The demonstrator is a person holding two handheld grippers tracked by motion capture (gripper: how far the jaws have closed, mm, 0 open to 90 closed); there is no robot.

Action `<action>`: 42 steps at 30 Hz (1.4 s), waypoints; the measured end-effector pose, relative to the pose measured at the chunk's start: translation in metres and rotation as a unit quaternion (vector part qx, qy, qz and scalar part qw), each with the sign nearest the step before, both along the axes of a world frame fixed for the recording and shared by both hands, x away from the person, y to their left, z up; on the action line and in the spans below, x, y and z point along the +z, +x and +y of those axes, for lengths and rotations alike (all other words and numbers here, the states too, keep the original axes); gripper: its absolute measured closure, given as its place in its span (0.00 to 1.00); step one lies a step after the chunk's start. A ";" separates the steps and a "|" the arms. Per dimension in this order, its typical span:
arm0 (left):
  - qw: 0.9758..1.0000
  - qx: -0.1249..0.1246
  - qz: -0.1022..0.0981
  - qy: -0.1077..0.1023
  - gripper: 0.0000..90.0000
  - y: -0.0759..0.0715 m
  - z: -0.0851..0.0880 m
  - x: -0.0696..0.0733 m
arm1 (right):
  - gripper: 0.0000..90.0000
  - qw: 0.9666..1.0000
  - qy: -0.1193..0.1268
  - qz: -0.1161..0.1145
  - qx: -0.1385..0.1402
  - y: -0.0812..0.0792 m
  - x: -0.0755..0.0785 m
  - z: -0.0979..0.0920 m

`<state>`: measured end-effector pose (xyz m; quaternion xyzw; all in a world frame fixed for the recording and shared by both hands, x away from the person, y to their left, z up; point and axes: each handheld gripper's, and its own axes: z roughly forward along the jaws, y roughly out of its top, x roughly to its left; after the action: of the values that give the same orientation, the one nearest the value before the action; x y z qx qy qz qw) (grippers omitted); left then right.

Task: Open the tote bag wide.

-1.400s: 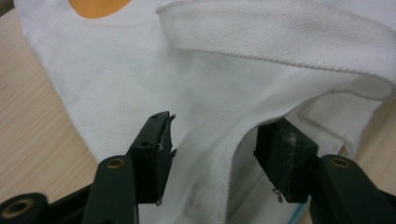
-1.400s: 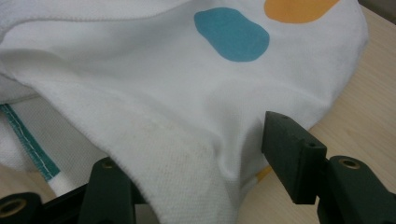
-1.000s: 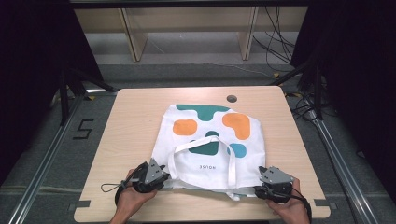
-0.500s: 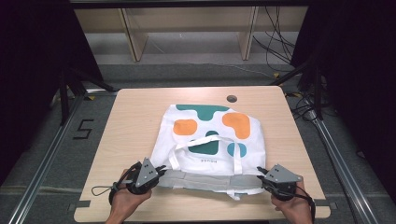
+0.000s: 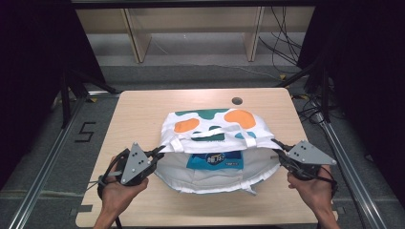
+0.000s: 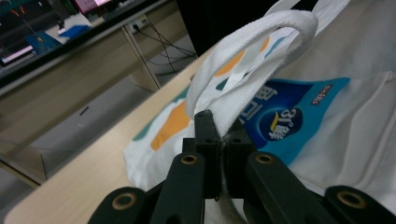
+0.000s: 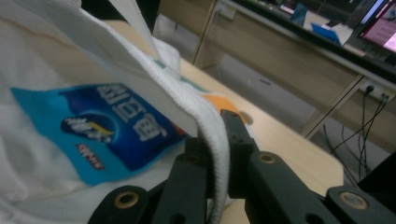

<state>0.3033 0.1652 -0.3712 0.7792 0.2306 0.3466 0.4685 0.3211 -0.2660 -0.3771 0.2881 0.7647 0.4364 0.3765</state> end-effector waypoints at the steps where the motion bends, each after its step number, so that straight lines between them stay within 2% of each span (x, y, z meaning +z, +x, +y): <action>1: 1.000 -0.003 -0.004 0.002 0.97 -0.001 0.000 0.007 | 0.98 1.000 0.000 0.000 0.000 0.000 0.000 0.000; 2: 1.000 0.004 -0.022 0.005 0.97 -0.002 0.000 0.018 | 0.98 1.000 0.006 -0.017 0.002 0.004 0.014 0.000; 3: 0.999 0.003 -0.032 0.005 0.97 -0.003 0.000 0.024 | 0.98 1.000 0.005 -0.019 0.004 0.005 0.019 0.000; 5: 0.999 0.004 -0.037 0.002 0.97 -0.003 0.000 0.028 | 0.98 1.000 0.000 -0.030 0.001 0.007 0.030 0.001; 6: 0.999 0.003 -0.052 -0.008 0.97 -0.005 0.002 0.041 | 0.98 0.999 -0.005 -0.041 0.005 0.008 0.039 0.000; 7: 0.999 0.003 -0.052 -0.008 0.97 -0.005 0.002 0.041 | 0.98 0.999 -0.005 -0.041 0.005 0.008 0.039 0.000; 8: 0.998 -0.001 -0.065 -0.013 0.97 -0.005 0.003 0.047 | 0.98 0.999 0.001 -0.041 0.007 0.008 0.045 0.001; 9: 0.997 -0.003 -0.074 -0.019 0.97 -0.004 0.005 0.055 | 0.98 0.999 -0.001 -0.047 0.013 0.008 0.058 0.002; 11: 0.997 -0.001 -0.079 -0.022 0.97 -0.005 0.006 0.058 | 0.98 0.999 0.001 -0.048 0.012 0.007 0.062 0.002; 13: 0.996 -0.003 -0.085 -0.041 0.97 -0.007 0.009 0.067 | 0.98 0.998 -0.010 -0.061 0.022 0.004 0.076 0.003; 15: 0.995 -0.003 -0.094 -0.042 0.97 -0.011 0.010 0.072 | 0.98 0.998 -0.007 -0.054 0.025 0.002 0.083 0.005; 16: 0.994 -0.006 -0.098 -0.043 0.97 -0.013 0.010 0.075 | 0.98 0.998 -0.011 -0.062 0.027 0.002 0.086 0.005; 19: 0.993 -0.011 -0.102 -0.051 0.97 -0.016 0.011 0.082 | 0.98 0.997 0.001 -0.064 0.033 -0.003 0.095 0.004; 21: 0.992 -0.015 -0.110 -0.055 0.97 -0.021 0.013 0.091 | 0.98 0.997 -0.001 -0.067 0.036 -0.005 0.098 0.004; 22: 0.992 -0.020 -0.112 -0.054 0.97 -0.025 0.014 0.097 | 0.98 0.996 -0.008 -0.077 0.039 -0.011 0.106 0.003; 24: 0.991 -0.028 -0.115 -0.057 0.97 -0.027 0.016 0.102 | 0.98 0.996 -0.006 -0.074 0.044 -0.014 0.108 0.004; 25: 0.990 -0.037 -0.112 -0.072 0.97 -0.028 0.018 0.107 | 0.98 0.995 -0.001 -0.082 0.053 -0.022 0.117 0.002; 26: 0.991 -0.035 -0.107 -0.073 0.97 -0.028 0.020 0.112 | 0.98 0.995 0.000 -0.082 0.056 -0.024 0.120 0.002; 29: 0.992 -0.034 -0.100 -0.067 0.97 -0.022 0.020 0.114 | 0.98 0.994 -0.004 -0.087 0.058 -0.025 0.125 0.003; 30: 0.993 -0.030 -0.084 -0.072 0.97 -0.010 0.020 0.111 | 0.98 0.995 -0.005 -0.081 0.054 -0.020 0.125 0.004; 31: 0.994 -0.027 -0.075 -0.080 0.97 -0.002 0.020 0.108 | 0.98 0.996 -0.006 -0.079 0.050 -0.015 0.124 0.004; 32: 0.992 -0.016 -0.049 -0.111 0.97 0.003 0.018 0.102 | 0.98 0.997 0.000 -0.065 0.049 -0.009 0.122 0.004; 33: 0.992 -0.016 -0.049 -0.111 0.97 0.003 0.018 0.102 | 0.98 0.997 0.000 -0.065 0.049 -0.009 0.122 0.004; 34: 0.993 -0.028 -0.059 -0.100 0.97 0.012 0.020 0.099 | 0.98 0.997 0.004 -0.059 0.040 0.006 0.116 0.004; 35: 0.993 -0.024 -0.058 -0.096 0.97 0.016 0.019 0.097 | 0.98 0.998 -0.002 -0.059 0.038 0.011 0.114 0.004; 36: 0.995 -0.013 -0.051 -0.086 0.97 0.023 0.017 0.090 | 0.98 0.998 -0.009 -0.057 0.033 0.017 0.110 0.005; 37: 0.995 -0.018 -0.044 -0.086 0.97 0.028 0.016 0.085 | 0.98 0.998 -0.013 -0.055 0.029 0.021 0.107 0.005; 38: 0.995 -0.018 -0.044 -0.086 0.97 0.028 0.016 0.085 | 0.98 0.998 -0.013 -0.055 0.029 0.021 0.107 0.005; 40: 0.996 -0.023 -0.030 -0.077 0.97 0.034 0.017 0.074 | 0.98 0.999 -0.013 -0.033 0.029 0.036 0.095 0.004; 42: 0.997 -0.021 -0.023 -0.070 0.97 0.035 0.015 0.066 | 0.98 0.999 -0.015 -0.029 0.024 0.039 0.087 0.004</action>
<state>0.3385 0.1805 -0.3051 0.7410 0.2275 0.3372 0.5343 0.3603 -0.2620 -0.2899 0.2515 0.7665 0.4422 0.3919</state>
